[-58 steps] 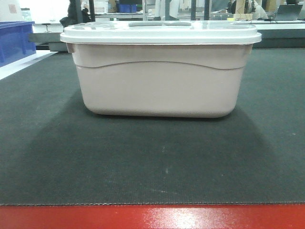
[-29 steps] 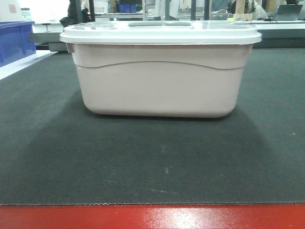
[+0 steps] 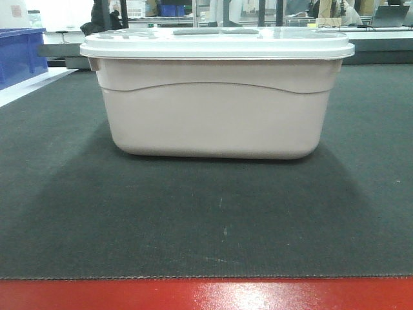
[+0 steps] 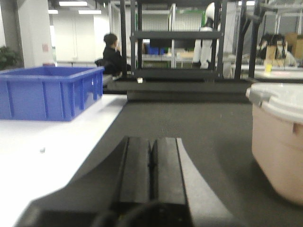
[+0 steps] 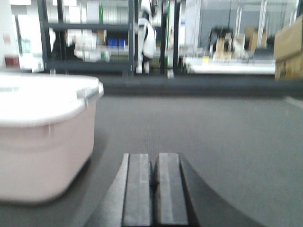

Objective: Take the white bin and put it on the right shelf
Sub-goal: 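Move both grippers toward the ends of the white-lidded bin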

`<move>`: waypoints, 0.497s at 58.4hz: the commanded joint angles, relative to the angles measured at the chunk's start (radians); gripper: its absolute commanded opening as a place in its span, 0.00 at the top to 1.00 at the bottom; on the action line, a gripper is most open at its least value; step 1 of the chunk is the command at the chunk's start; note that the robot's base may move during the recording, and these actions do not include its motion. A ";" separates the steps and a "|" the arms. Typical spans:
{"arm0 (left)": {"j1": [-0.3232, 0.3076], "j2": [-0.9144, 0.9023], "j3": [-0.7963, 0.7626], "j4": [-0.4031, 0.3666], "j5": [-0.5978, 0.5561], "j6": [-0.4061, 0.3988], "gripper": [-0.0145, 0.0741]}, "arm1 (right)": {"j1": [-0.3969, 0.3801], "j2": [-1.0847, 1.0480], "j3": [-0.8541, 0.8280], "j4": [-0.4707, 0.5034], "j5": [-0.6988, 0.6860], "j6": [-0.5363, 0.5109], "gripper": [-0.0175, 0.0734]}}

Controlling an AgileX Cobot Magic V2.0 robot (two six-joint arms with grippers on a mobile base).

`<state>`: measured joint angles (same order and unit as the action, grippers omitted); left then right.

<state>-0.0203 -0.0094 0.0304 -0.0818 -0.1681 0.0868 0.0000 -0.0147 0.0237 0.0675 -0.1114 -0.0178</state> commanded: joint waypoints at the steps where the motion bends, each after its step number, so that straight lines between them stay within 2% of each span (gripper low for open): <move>1: 0.001 -0.008 -0.079 -0.015 -0.098 -0.005 0.98 | -0.002 -0.015 -0.085 -0.003 -0.137 -0.003 0.73; 10: 0.001 0.057 -0.347 0.036 0.144 -0.005 0.98 | -0.002 0.042 -0.304 -0.004 -0.043 -0.010 0.73; 17: 0.001 0.165 -0.558 0.039 0.366 -0.005 0.94 | -0.002 0.161 -0.463 -0.004 0.058 -0.010 0.73; 23: 0.001 0.276 -0.673 0.007 0.478 -0.005 0.85 | -0.002 0.278 -0.550 -0.004 0.093 -0.010 0.69; 29: 0.001 0.389 -0.740 -0.026 0.516 -0.005 0.70 | -0.002 0.396 -0.608 -0.004 0.098 -0.010 0.56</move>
<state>-0.0203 0.2867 -0.6374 -0.0713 0.3712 0.0868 0.0000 0.2912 -0.5158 0.0675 0.0429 -0.0198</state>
